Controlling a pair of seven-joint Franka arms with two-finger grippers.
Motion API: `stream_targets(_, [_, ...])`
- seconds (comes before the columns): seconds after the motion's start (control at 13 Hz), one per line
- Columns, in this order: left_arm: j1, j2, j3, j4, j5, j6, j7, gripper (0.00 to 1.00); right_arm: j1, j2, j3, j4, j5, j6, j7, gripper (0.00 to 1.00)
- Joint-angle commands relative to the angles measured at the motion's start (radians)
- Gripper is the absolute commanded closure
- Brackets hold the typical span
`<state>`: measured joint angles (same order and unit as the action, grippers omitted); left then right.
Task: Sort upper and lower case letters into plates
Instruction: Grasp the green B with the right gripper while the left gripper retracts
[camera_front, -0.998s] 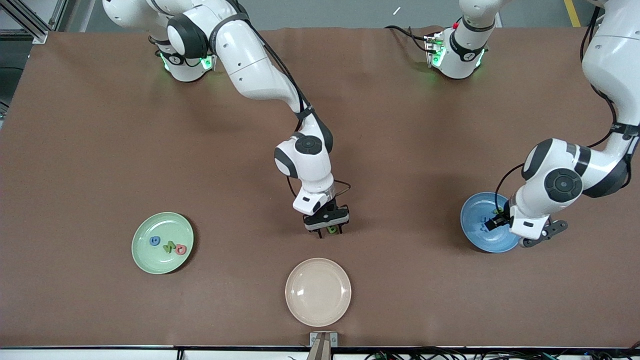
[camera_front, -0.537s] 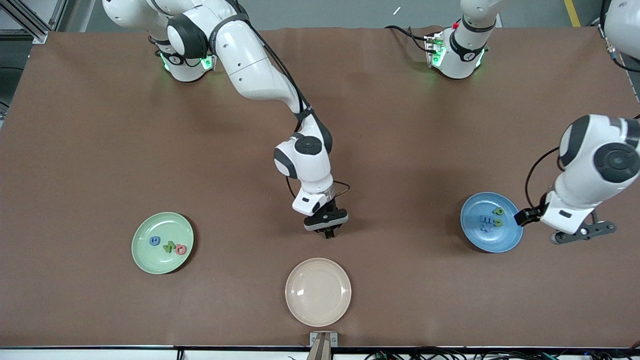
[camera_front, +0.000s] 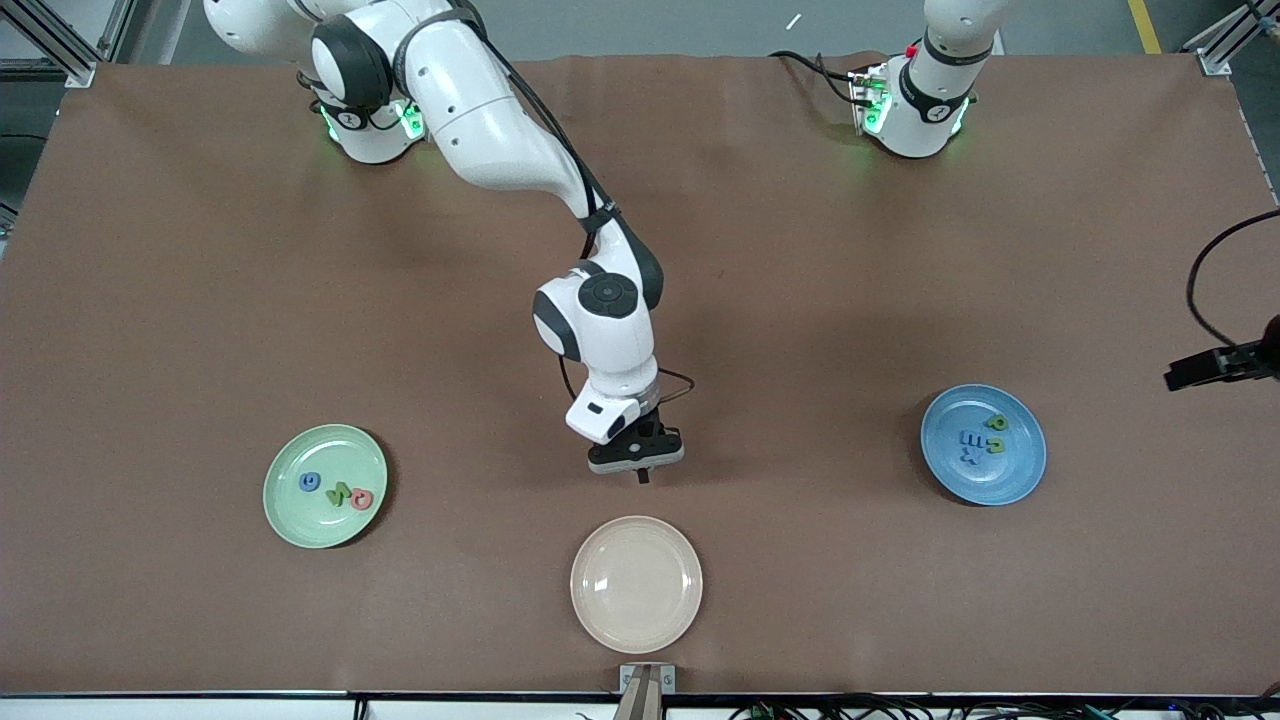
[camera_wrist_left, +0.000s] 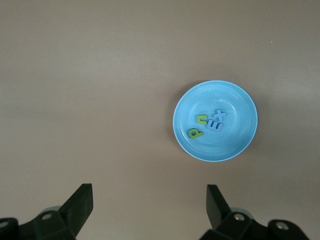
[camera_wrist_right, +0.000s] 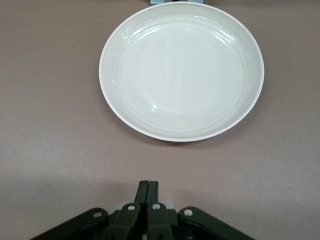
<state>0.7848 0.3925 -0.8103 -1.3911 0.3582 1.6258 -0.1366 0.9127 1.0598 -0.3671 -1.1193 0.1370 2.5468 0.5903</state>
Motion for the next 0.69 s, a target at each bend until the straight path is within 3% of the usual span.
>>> stream_targets(0.0, [-0.006,-0.061,-0.006,0.003,-0.015,-0.059,0.012,0.00,0.008,0.009,0.027,-0.019,0.007,0.012,0.136,0.30])
stream_targets(0.31, [-0.027,-0.107,-0.010,0.029,-0.050,-0.096,0.009,0.00,0.043,0.034,0.027,-0.030,0.001,0.043,0.224,0.25])
stream_targets(0.38, [-0.094,-0.141,0.008,0.024,-0.047,-0.095,0.006,0.00,0.052,0.034,0.025,-0.045,-0.003,0.044,0.224,0.25])
stream_targets(0.61, [-0.266,-0.219,0.187,0.011,-0.068,-0.096,0.012,0.00,0.067,0.032,0.024,-0.066,-0.007,0.044,0.223,0.28])
